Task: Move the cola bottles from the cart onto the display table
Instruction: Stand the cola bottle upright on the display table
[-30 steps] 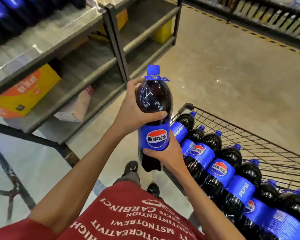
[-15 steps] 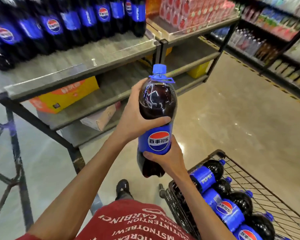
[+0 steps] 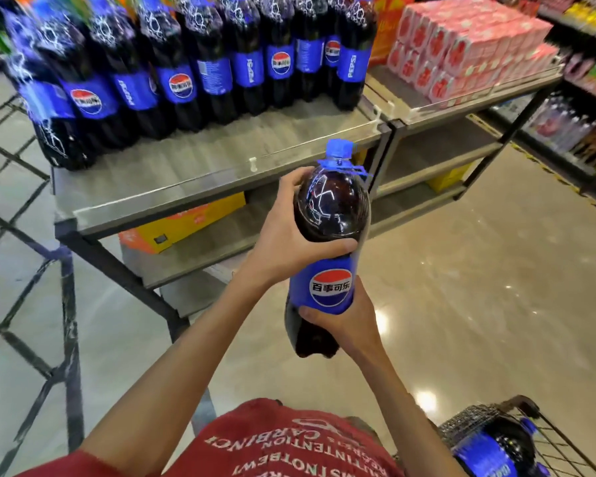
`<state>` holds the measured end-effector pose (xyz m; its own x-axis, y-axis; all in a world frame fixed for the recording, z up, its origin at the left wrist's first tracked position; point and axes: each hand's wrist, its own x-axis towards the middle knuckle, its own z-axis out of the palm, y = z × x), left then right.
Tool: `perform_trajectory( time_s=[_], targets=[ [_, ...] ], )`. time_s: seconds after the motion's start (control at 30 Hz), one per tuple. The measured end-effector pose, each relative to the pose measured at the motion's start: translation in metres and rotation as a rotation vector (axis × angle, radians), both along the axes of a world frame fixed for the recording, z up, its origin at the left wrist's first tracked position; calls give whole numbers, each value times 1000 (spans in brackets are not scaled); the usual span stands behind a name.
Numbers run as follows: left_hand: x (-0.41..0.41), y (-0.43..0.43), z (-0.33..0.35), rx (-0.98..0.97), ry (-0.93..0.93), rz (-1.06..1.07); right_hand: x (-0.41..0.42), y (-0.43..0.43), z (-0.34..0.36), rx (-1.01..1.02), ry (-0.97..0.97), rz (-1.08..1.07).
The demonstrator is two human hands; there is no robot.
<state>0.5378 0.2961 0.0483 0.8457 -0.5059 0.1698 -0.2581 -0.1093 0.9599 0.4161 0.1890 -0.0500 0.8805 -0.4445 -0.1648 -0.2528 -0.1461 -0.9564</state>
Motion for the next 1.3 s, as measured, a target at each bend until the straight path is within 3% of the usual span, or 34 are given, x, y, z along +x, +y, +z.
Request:
perform_trajectory(
  time_s=[0.37,0.83,1.3],
  targets=[
    [102,-50,-9,30,36,40,105,-54,-17,14,15,43],
    [242,-176,-6,32,-13,220,263,-204,-14,-22,33,184],
    [359,-207,-5,17,-10,331,392,-252,-10,-86,44,262]
  ],
)
